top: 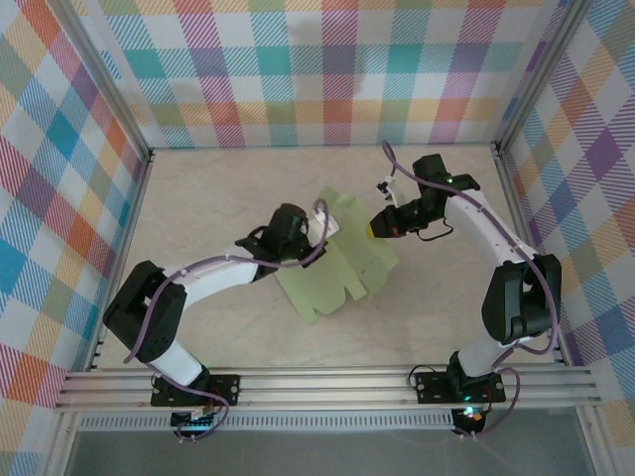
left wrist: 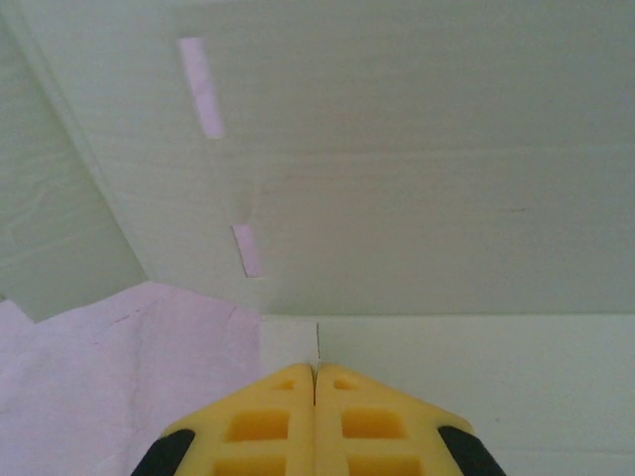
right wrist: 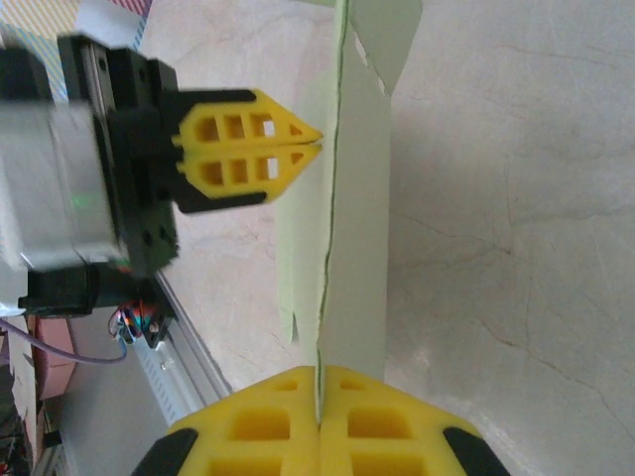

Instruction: Fold the paper box

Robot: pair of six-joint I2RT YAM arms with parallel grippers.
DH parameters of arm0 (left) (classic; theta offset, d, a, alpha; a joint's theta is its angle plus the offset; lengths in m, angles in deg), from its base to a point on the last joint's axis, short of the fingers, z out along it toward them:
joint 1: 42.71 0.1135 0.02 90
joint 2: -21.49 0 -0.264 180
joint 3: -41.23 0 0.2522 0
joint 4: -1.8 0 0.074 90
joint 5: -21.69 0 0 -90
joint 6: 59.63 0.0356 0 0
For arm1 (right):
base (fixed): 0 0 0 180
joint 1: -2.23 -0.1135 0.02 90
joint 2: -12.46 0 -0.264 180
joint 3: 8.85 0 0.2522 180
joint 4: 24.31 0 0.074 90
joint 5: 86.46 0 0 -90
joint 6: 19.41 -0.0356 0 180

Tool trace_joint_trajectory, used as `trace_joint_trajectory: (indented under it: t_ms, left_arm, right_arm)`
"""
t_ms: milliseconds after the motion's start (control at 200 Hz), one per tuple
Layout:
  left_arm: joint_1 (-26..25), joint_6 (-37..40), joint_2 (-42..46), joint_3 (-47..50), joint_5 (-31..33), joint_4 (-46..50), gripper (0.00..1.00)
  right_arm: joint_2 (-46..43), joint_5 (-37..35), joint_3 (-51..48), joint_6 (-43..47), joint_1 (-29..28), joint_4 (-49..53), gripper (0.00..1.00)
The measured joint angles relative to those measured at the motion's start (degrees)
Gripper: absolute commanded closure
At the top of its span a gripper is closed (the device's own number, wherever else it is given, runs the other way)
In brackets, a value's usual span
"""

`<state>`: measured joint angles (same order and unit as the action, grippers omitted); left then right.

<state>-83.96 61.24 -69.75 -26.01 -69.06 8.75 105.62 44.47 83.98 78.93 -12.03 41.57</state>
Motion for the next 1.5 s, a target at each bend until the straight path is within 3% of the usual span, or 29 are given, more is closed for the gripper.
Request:
trace_joint_trajectory:
  t_ms: [205,380,420,510,655,855,945,1120,1250,1500]
  left_arm:
    - [-5.68,6.34,-1.79,1.68,14.51,-5.84,1.00]
    - [-6.73,7.72,-3.19,1.70,17.38,-8.26,0.95]
    - [-6.47,7.21,-3.17,1.68,16.92,-8.33,0.88]
    - [-5.42,4.96,-3.10,1.68,14.53,-7.91,0.59]
    - [-2.67,-0.33,-0.74,2.40,7.98,-7.32,0.47]
    - [2.99,-10.58,8.09,5.40,0.31,-8.24,0.11]
    - [4.68,-16.04,12.26,7.28,-2.21,-10.12,0.04]
    - [8.57,-24.87,17.31,11.56,-5.81,-13.27,0.00]
    - [14.88,-30.58,16.92,13.62,-7.74,-13.55,0.00]
    - [21.59,-36.09,12.85,13.75,-9.44,-13.55,0.00]
  right_arm:
    - [0.00,0.02,0.00,0.00,0.00,0.20,1.00]
    - [0.00,0.00,0.00,0.00,0.00,-0.22,1.00]
    - [-0.02,0.00,0.00,0.00,0.00,-0.31,1.00]
    - [-0.11,-0.31,0.00,0.02,0.00,-1.16,1.00]
    - [-1.03,-2.23,0.00,-0.02,0.00,-3.10,1.00]
    - [-1.64,-8.33,-0.02,-0.04,0.00,-3.89,1.00]
    - [-1.64,-10.84,-0.17,-0.20,0.00,-4.79,1.00]
    - [-1.44,-14.29,-0.63,-0.02,-0.26,-5.64,1.00]
    - [0.57,-18.34,-0.63,0.68,-1.55,-5.44,1.00]
    - [6.88,-32.24,0.22,1.51,-7.54,-3.69,1.00]
